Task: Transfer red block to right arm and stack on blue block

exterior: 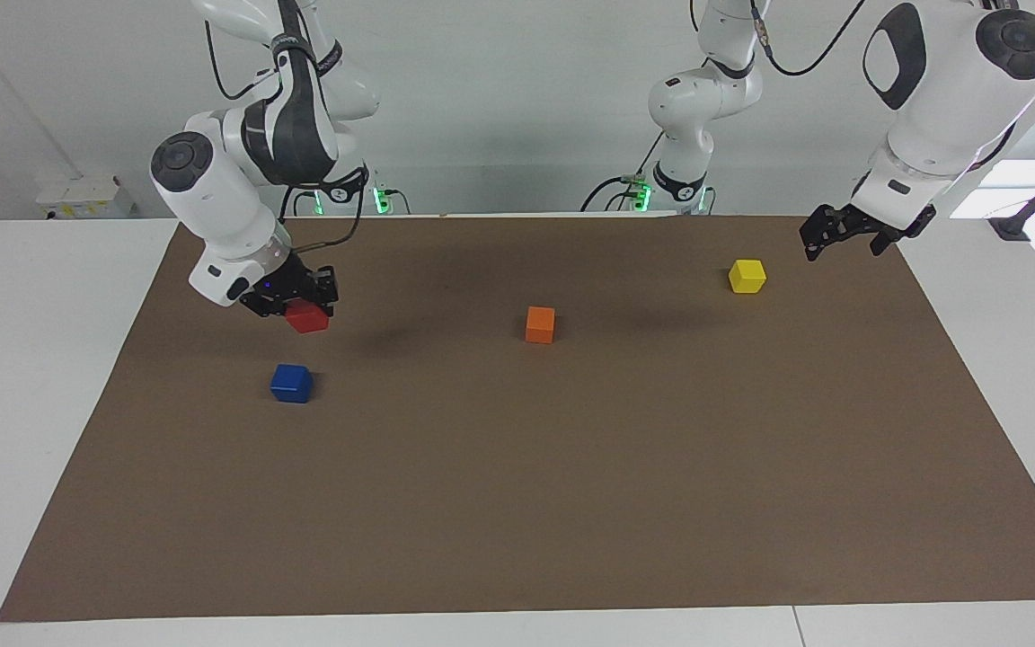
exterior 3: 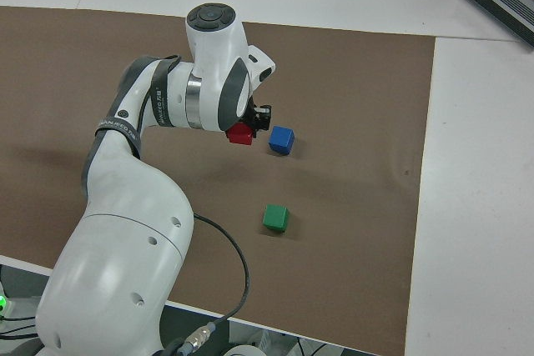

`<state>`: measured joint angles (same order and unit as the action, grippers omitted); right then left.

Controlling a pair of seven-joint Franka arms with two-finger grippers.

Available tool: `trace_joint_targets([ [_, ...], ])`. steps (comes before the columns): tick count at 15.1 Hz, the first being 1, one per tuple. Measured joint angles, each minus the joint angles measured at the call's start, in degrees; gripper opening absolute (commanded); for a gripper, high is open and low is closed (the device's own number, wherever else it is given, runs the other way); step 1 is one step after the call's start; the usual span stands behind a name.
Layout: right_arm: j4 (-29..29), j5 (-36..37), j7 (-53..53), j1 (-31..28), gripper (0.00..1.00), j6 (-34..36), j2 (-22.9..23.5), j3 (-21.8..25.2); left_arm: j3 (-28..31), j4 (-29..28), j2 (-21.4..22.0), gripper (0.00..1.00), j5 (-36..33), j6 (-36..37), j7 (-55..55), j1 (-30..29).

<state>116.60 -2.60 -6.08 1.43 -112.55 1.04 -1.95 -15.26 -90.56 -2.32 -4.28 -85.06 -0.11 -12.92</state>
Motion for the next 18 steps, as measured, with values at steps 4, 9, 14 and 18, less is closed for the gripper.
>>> trace_joint_targets([
  [4,3.1,6.7,3.7,-0.1,0.0,-6.9,3.4,0.1,6.9,0.0,0.7,1.0,4.7,-1.2,0.9,2.3],
  [9,4.8,8.7,6.0,-1.6,0.0,-11.5,5.1,0.2,7.2,-0.2,0.6,1.0,4.9,-4.8,0.9,4.0],
  [14,6.1,8.7,7.9,-3.0,0.0,-14.8,5.7,0.3,8.6,-0.1,-0.4,1.0,4.9,-6.4,1.6,4.8],
  [18,6.4,8.7,9.0,-3.0,0.0,-17.8,7.0,0.3,9.0,0.2,-1.0,1.0,4.9,-6.9,2.0,5.1],
])
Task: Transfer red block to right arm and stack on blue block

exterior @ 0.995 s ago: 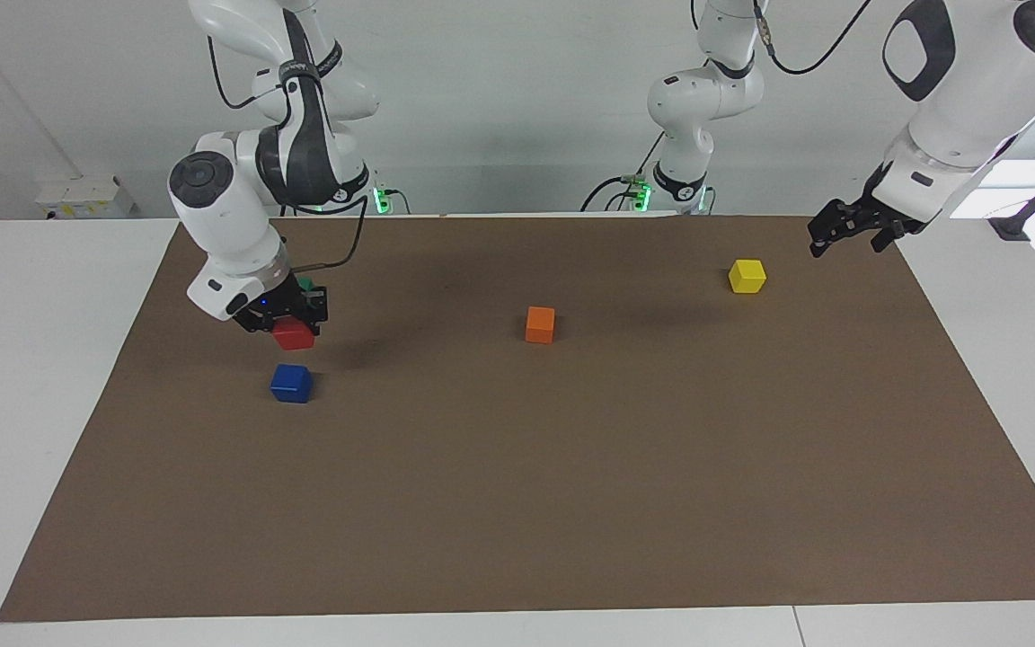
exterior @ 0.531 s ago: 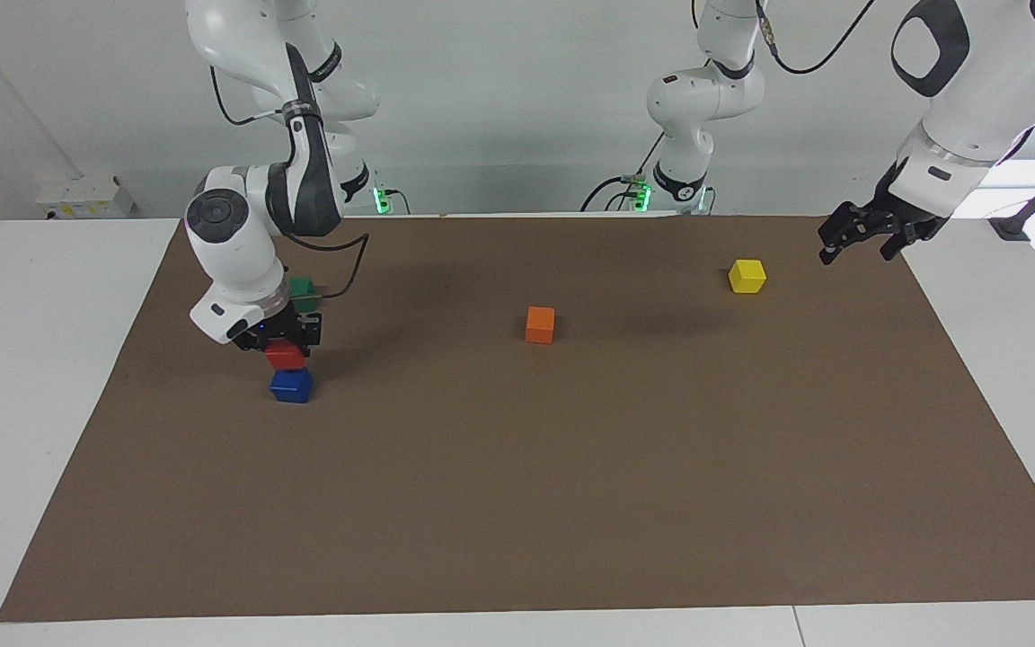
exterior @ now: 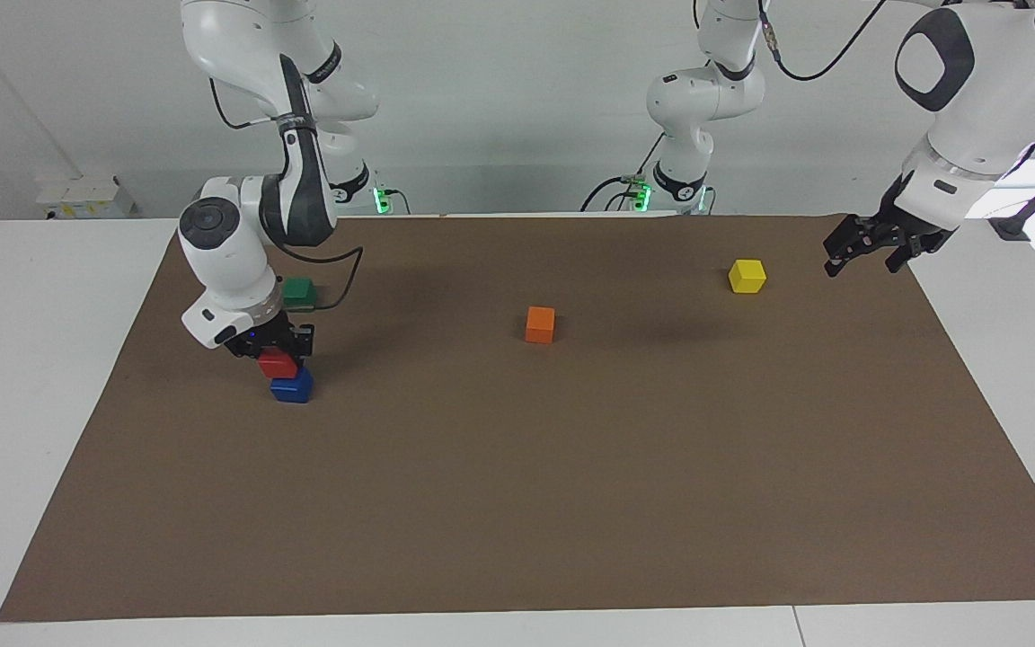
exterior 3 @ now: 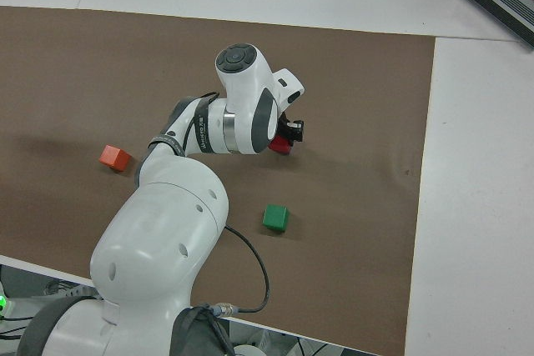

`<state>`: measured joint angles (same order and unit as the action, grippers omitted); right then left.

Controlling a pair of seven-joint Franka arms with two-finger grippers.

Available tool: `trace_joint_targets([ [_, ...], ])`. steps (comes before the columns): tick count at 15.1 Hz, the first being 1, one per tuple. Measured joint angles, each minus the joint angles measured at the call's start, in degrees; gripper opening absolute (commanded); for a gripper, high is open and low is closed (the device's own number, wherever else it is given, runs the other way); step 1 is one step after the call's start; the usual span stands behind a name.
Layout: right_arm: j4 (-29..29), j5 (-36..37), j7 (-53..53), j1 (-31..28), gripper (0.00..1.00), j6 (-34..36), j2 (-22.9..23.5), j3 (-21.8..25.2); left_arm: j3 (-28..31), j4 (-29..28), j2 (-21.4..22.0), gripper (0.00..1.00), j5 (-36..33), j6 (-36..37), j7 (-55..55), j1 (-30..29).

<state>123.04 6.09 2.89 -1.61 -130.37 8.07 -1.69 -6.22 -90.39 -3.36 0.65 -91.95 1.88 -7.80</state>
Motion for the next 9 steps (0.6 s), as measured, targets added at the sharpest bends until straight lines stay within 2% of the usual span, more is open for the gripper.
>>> trace_joint_targets([
  [6,-0.2,0.0,0.1,-0.1,0.0,-0.8,0.4,-0.1,0.1,3.6,-0.4,1.0,0.0,2.0,0.3,0.1],
  [7,-0.2,-0.1,0.2,-0.2,0.69,-0.8,0.4,-0.1,0.1,4.1,-0.6,1.0,0.0,2.1,0.4,0.2],
  [8,-0.2,-0.1,0.3,-0.4,1.0,-0.8,0.4,0.0,0.1,4.4,-0.7,1.0,0.0,2.1,0.4,0.5],
  [9,-0.2,-0.1,0.4,-0.7,1.0,-0.7,0.4,0.0,0.1,4.6,-0.7,1.0,0.0,2.3,0.4,0.8],
])
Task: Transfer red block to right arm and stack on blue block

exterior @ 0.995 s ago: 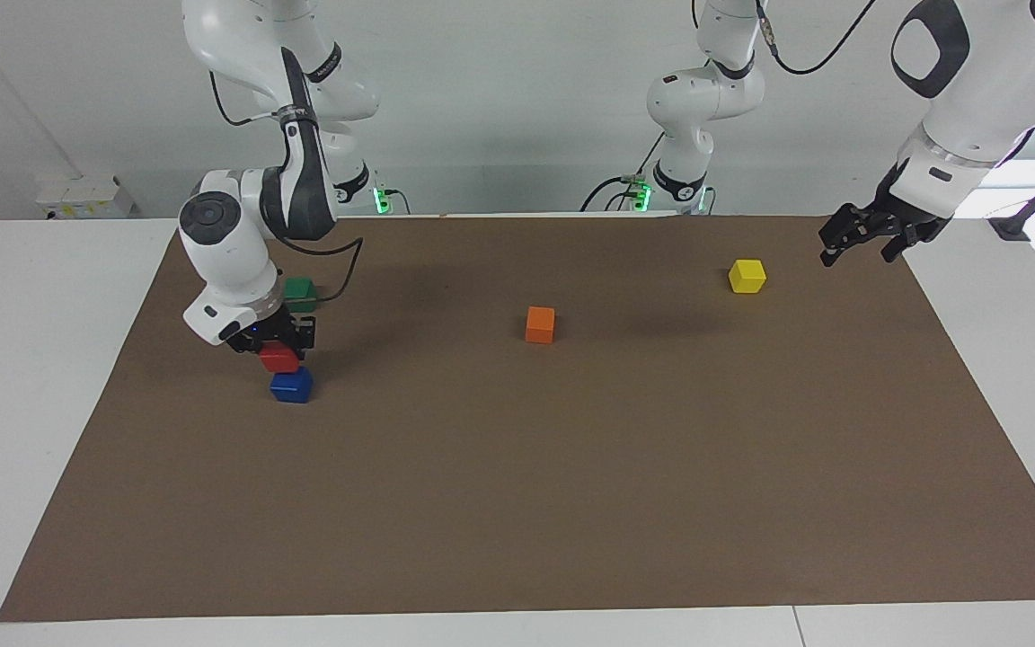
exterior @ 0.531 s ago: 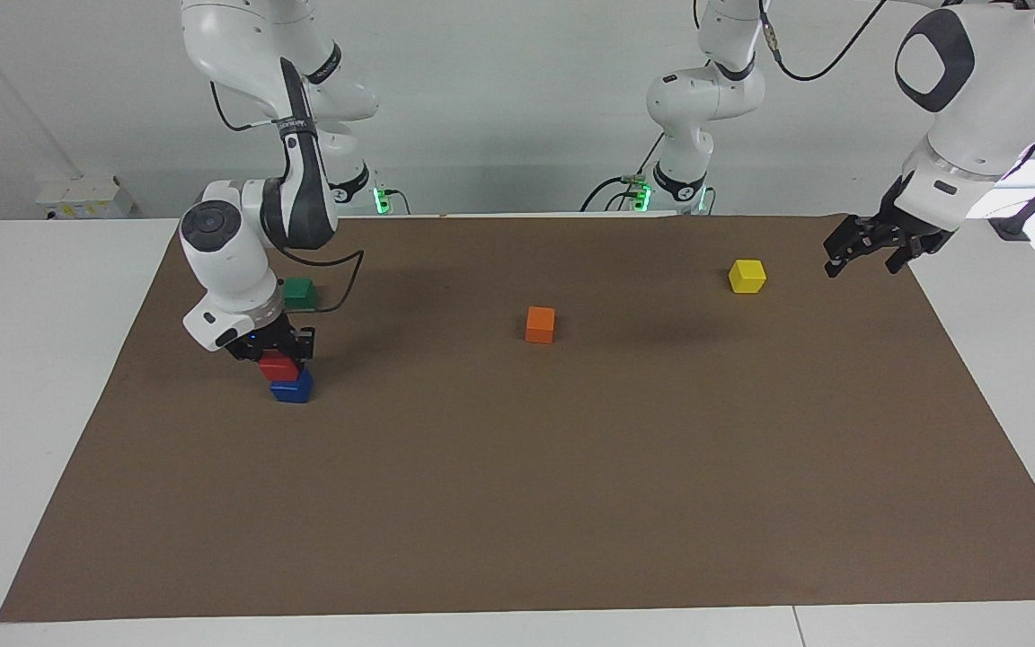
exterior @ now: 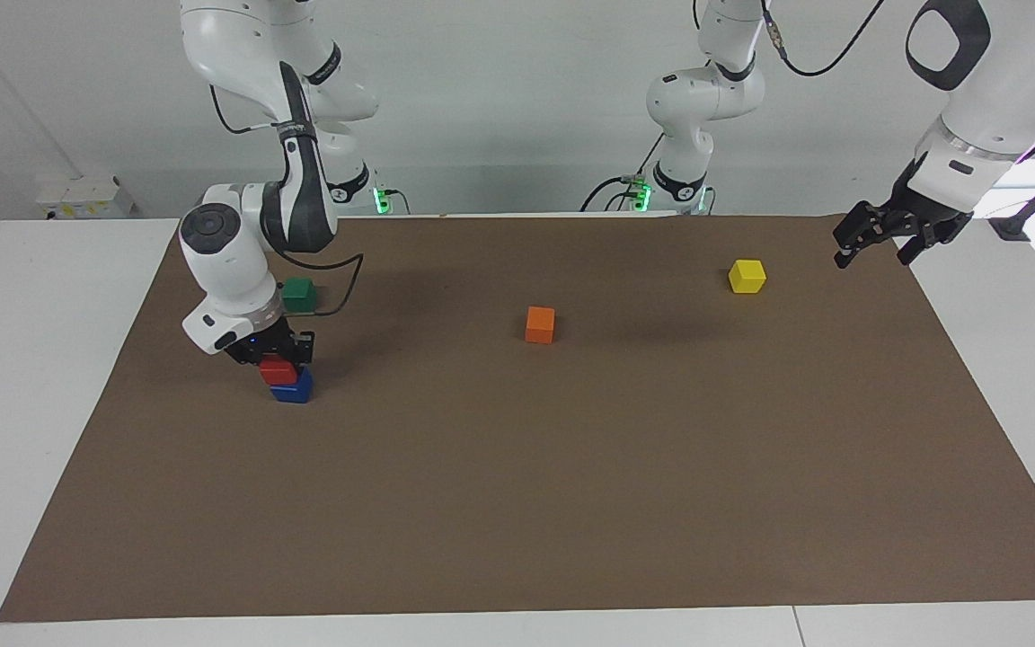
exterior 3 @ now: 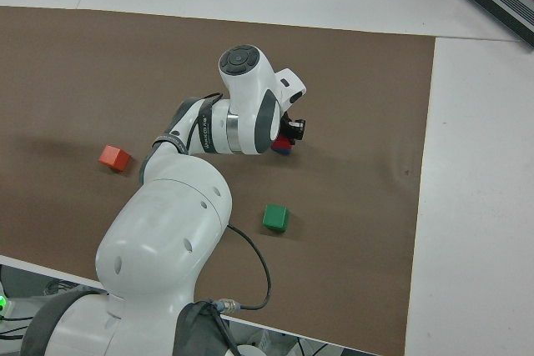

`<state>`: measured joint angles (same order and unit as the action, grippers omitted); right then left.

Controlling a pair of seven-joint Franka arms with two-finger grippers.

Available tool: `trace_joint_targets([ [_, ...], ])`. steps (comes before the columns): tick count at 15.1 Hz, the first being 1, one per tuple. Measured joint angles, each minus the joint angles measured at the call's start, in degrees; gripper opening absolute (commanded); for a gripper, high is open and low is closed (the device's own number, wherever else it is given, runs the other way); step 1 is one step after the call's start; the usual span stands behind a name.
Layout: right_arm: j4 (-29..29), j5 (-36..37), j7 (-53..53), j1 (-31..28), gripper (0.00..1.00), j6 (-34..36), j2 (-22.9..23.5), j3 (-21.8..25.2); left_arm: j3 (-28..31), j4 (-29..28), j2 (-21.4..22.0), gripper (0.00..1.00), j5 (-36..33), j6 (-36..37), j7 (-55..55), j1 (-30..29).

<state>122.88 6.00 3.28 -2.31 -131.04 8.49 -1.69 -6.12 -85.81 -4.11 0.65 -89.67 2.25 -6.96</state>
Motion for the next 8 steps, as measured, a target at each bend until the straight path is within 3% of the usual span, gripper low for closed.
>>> trace_joint_targets([
  [8,-3.2,-0.1,0.0,-1.1,1.0,6.1,0.2,0.0,-0.2,-2.4,3.9,1.0,0.0,2.6,0.0,0.9],
])
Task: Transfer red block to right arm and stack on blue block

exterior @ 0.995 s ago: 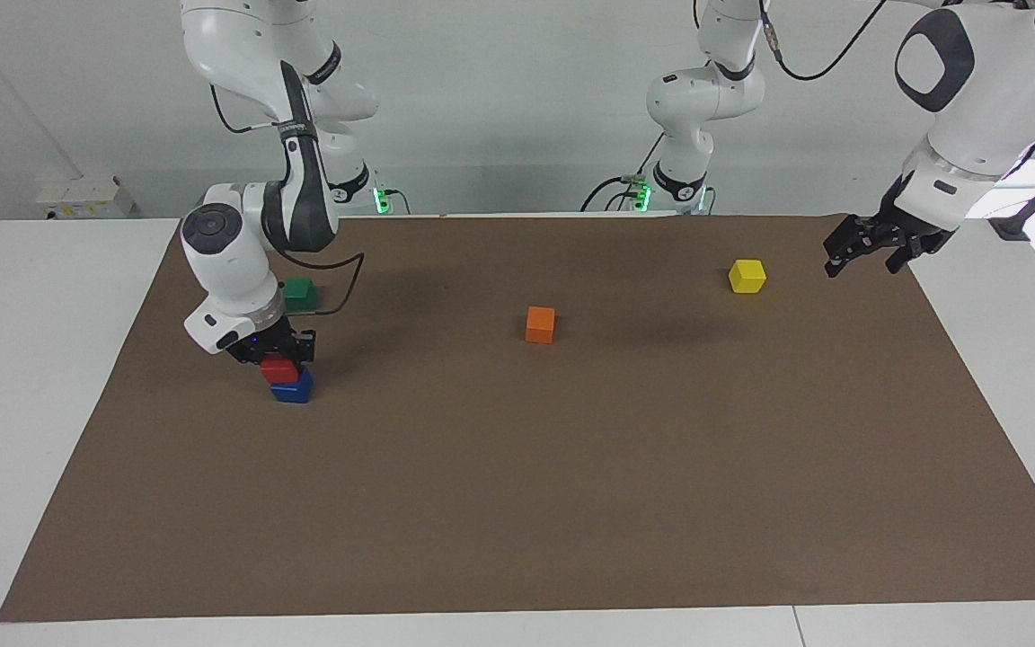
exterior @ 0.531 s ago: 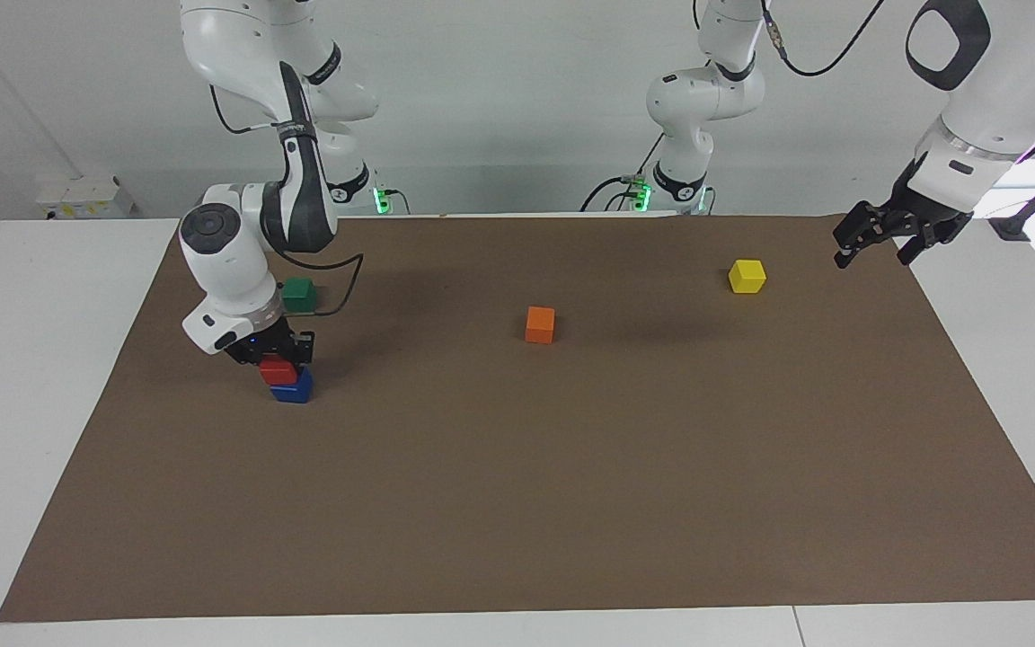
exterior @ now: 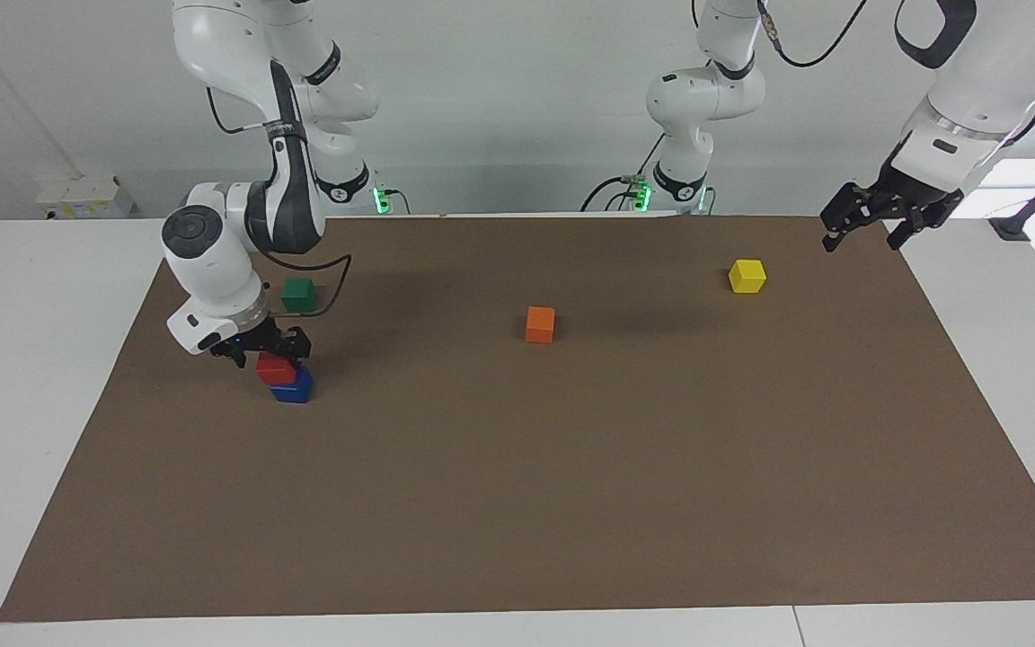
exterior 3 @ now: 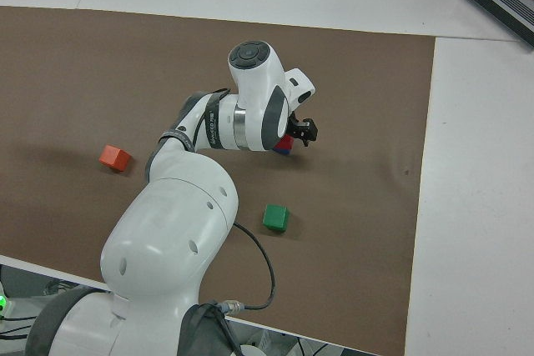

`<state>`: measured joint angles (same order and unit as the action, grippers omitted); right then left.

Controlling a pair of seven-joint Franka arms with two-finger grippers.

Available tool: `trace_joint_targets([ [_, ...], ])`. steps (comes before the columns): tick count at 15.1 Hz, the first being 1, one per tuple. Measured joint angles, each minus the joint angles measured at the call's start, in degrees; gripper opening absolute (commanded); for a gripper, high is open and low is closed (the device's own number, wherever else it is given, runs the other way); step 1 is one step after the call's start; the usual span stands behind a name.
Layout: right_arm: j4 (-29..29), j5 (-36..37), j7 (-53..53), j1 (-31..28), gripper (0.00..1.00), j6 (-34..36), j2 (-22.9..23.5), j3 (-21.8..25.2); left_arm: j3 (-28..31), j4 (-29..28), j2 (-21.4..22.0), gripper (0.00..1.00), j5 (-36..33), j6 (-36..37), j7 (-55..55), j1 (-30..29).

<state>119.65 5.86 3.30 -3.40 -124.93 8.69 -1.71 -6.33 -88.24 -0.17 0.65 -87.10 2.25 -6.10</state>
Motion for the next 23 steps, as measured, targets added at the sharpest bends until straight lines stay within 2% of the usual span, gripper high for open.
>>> trace_joint_targets([
  [5,-11.0,-0.4,-0.1,0.8,1.0,14.8,-1.1,-1.0,0.1,-2.0,2.0,1.0,0.0,-0.6,0.0,0.4],
  [9,-17.4,-0.6,-1.8,2.2,1.0,19.9,-3.8,-1.5,0.1,-2.0,2.0,1.0,0.0,-1.2,0.0,0.6],
  [16,-19.2,-2.2,-2.7,2.1,1.0,25.2,-13.5,-1.2,0.2,-1.7,2.0,1.0,-0.2,-1.2,0.0,1.3],
  [23,-22.4,-5.3,-3.4,0.9,1.0,33.3,-14.7,-1.0,0.7,-1.7,2.0,1.0,-0.3,-1.2,0.0,1.3],
])
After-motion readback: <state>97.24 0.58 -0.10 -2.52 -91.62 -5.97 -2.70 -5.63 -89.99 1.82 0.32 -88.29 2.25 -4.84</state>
